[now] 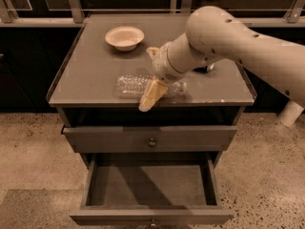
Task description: Pick water bottle from middle drawer and place on counter
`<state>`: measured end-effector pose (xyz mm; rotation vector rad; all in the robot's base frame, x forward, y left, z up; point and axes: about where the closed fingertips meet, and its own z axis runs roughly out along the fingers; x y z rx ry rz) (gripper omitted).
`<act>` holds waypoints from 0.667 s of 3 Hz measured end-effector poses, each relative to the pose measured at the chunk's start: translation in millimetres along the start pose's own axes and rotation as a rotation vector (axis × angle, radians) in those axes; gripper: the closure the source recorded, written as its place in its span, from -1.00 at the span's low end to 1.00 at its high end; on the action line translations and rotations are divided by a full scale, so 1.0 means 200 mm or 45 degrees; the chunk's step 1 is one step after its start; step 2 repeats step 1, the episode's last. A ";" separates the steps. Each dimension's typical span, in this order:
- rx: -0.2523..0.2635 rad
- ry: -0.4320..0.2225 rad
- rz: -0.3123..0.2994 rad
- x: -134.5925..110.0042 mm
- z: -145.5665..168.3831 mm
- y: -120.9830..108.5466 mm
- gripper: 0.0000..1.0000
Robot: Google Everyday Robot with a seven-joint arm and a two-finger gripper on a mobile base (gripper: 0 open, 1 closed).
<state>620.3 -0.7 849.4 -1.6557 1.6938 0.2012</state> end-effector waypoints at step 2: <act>0.001 0.005 -0.008 0.00 0.00 0.00 -1.00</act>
Offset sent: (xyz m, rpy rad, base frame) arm 0.0000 0.0000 0.0000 0.0000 0.0000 0.0000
